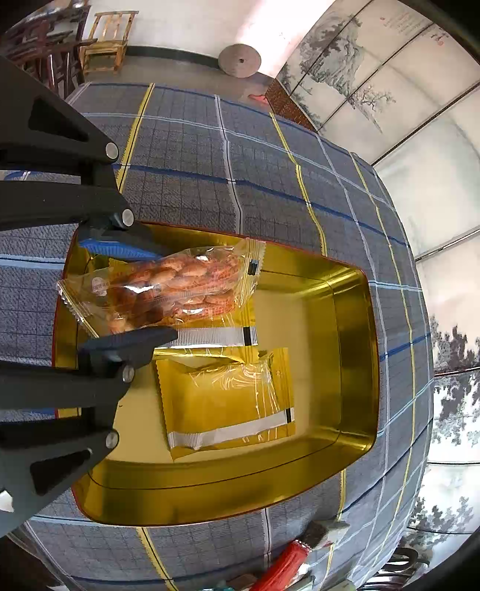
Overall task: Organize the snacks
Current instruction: 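Carry the orange peanut bag into the tin and open the left gripper, then lower the blue-and-white box into the tin and open the right gripper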
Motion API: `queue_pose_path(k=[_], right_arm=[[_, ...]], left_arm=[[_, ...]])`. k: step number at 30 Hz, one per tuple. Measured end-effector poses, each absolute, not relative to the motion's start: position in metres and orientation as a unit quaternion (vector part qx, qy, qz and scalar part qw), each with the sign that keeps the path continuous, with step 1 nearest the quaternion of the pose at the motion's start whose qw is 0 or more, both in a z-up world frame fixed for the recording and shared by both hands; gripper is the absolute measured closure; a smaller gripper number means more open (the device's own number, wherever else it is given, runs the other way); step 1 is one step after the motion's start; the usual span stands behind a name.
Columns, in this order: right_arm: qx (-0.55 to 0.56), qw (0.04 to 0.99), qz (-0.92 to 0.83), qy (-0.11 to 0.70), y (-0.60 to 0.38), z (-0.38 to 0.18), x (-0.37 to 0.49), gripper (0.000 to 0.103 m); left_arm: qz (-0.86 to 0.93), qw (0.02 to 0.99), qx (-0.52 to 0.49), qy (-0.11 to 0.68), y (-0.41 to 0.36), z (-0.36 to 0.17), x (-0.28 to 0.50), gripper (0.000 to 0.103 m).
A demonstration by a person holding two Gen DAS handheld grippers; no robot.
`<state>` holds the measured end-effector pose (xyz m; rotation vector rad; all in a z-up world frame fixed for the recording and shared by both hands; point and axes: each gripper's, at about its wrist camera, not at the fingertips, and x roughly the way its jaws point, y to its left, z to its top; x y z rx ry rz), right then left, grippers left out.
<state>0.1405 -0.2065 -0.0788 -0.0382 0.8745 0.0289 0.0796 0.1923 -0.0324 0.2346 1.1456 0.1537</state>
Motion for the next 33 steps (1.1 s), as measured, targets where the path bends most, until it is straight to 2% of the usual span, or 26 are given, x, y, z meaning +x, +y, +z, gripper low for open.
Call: queue_pose_path(k=[6, 11, 13, 18, 26, 33], right_arm=[[-0.02, 0.906, 0.013, 0.423, -0.206, -0.079, 0.141, 0.05], [-0.021, 0.906, 0.012, 0.423, -0.206, -0.079, 0.14, 0.052], [-0.021, 0.905, 0.01, 0.424, -0.206, -0.078, 0.14, 0.052], [-0.017, 0.902, -0.003, 0.431, -0.206, -0.076, 0.14, 0.052], [-0.015, 0.894, -0.039, 0.447, -0.2, -0.073, 0.142, 0.052], [-0.007, 0.887, -0.067, 0.457, -0.197, -0.07, 0.142, 0.053]], left_arm=[[0.074, 0.835, 0.099, 0.536, 0.195, -0.031, 0.078, 0.065], [0.071, 0.839, 0.1, 0.53, 0.194, -0.027, 0.075, 0.049], [0.07, 0.843, 0.101, 0.524, 0.192, -0.025, 0.072, 0.046], [0.068, 0.851, 0.088, 0.513, 0.189, -0.016, 0.066, 0.044], [0.084, 0.865, 0.056, 0.491, 0.19, -0.004, 0.047, 0.034], [0.103, 0.875, 0.026, 0.473, 0.196, 0.0, 0.027, 0.032]])
